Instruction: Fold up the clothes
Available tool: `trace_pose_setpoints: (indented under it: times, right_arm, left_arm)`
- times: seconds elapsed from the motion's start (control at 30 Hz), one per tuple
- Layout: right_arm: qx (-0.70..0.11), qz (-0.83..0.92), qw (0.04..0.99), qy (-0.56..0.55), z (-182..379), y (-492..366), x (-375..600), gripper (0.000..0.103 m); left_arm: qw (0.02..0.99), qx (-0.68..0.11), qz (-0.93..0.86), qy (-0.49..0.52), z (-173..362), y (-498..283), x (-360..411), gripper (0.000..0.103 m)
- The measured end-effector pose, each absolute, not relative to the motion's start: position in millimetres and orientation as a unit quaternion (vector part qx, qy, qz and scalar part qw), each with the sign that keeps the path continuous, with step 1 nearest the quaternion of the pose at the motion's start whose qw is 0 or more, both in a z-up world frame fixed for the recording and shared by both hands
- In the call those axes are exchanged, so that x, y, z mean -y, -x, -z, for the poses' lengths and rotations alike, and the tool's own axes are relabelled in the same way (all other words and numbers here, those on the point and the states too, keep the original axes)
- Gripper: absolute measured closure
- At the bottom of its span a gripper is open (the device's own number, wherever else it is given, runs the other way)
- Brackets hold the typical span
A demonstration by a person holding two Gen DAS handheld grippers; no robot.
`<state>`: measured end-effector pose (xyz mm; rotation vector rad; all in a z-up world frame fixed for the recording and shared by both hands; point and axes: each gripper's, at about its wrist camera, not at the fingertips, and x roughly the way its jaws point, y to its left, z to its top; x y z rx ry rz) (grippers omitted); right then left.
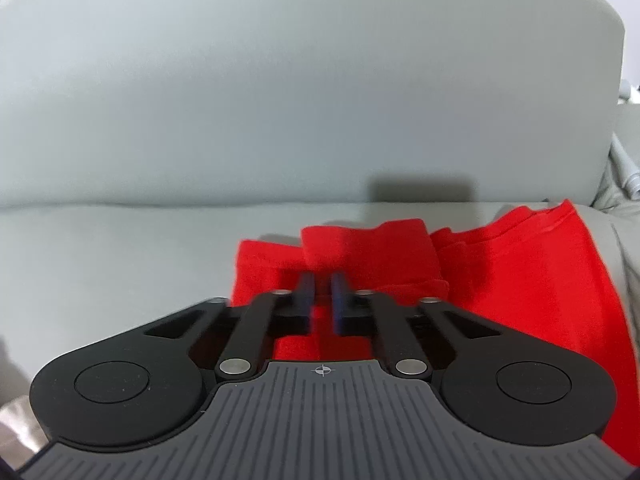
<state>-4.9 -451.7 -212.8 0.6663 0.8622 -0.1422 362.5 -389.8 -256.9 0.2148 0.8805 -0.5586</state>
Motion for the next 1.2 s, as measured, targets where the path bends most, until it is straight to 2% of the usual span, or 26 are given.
trace_pose_setpoints:
  times: [0.27, 0.4, 0.57, 0.73, 0.9, 1.2]
  right_arm:
    - [-0.384, 0.062, 0.873, -0.294, 177, 12, 440, 0.068]
    - [-0.370, 0.050, 0.884, -0.282, 149, 26, 422, 0.068]
    - [-0.357, 0.036, 0.895, -0.267, 124, 53, 397, 0.068]
    - [-0.350, 0.019, 0.903, -0.248, 107, 78, 371, 0.068]
    - [-0.353, 0.006, 0.906, -0.232, 100, 91, 348, 0.068]
    - [-0.370, -0.023, 0.911, -0.184, 90, 95, 308, 0.068]
  left_arm:
    - [0.895, -0.316, 0.286, -0.128, 183, -312, 365, 0.099]
    - [0.914, -0.238, 0.293, -0.148, 116, -269, 331, 0.099]
    - [0.935, -0.154, 0.293, -0.129, 22, -217, 267, 0.099]
    - [0.957, -0.111, 0.254, -0.087, -40, -165, 192, 0.099]
    - [0.973, -0.120, 0.193, -0.047, -53, -135, 117, 0.099]
    - [0.975, -0.149, 0.164, 0.035, -29, -115, -8, 0.099]
